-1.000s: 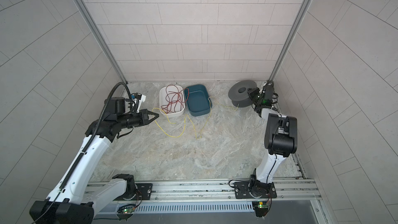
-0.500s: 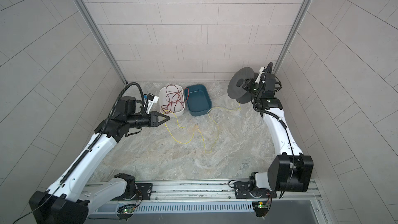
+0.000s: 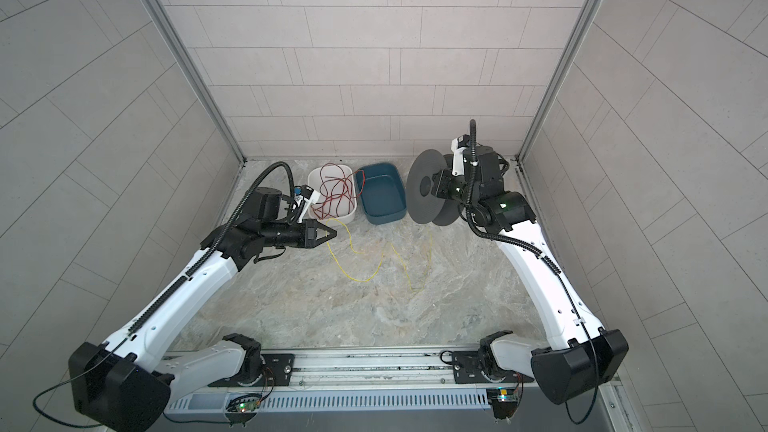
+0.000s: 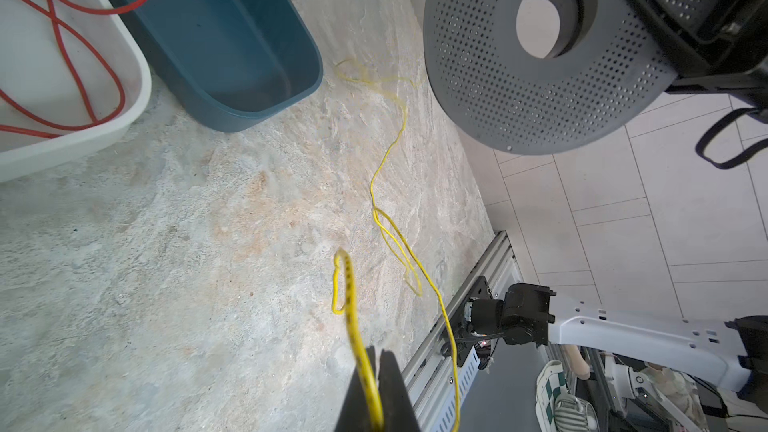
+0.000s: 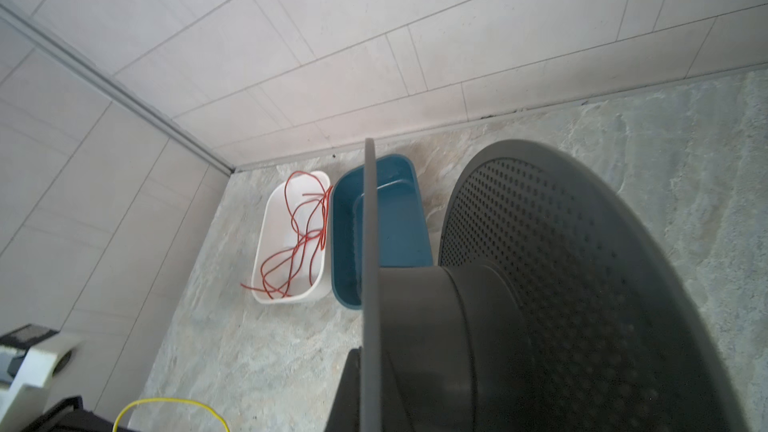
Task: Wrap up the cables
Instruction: 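Lift the gray spool with the right gripper and carry it toward the left gripper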
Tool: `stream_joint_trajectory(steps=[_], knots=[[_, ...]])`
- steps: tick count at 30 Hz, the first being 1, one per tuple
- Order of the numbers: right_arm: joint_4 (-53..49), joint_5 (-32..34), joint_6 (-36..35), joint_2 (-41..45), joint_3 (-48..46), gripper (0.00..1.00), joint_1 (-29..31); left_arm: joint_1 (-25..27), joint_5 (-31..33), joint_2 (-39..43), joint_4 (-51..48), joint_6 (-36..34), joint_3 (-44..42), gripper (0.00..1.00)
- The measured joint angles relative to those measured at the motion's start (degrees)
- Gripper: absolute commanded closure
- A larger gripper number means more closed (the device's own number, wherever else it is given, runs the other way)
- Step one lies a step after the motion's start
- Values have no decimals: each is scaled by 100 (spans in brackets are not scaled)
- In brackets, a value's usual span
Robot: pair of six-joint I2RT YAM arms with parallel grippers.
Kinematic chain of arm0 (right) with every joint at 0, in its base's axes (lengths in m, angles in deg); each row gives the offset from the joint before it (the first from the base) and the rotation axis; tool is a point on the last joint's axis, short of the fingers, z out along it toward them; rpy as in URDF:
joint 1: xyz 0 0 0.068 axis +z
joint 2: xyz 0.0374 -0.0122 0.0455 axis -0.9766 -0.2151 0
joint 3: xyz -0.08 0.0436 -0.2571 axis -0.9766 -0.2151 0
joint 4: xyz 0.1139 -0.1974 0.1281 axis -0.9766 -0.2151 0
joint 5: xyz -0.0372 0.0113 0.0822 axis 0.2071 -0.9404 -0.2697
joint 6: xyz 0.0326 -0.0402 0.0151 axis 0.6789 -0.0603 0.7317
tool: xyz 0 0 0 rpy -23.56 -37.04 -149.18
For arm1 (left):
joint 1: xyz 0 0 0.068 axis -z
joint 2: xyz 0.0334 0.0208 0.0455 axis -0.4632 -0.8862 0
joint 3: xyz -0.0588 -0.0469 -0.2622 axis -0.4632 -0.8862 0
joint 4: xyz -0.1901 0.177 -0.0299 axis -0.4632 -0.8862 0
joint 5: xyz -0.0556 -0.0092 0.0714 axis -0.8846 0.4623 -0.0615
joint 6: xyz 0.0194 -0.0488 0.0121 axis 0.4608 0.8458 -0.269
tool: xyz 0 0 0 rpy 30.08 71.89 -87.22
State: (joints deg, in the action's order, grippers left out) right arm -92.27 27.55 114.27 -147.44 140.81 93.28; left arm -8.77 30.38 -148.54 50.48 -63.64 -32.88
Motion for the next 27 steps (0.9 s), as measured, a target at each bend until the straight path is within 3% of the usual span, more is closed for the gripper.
stream_joint_trajectory(steps=[5, 13, 17, 27], knots=[[-435, 358, -262, 17, 466, 100, -44, 2, 247, -28, -461, -378, 48, 100], [-328, 144, -120, 2, 737, 100, 120, 39, 282, -37, -555, -533, 52, 100], [-330, 256, -26, -15, 516, 100, 525, 70, 249, -90, -553, -601, 52, 100], [-212, 1556, 282, -236, -568, 100, 1829, 107, 262, -144, -551, -688, 52, 100]])
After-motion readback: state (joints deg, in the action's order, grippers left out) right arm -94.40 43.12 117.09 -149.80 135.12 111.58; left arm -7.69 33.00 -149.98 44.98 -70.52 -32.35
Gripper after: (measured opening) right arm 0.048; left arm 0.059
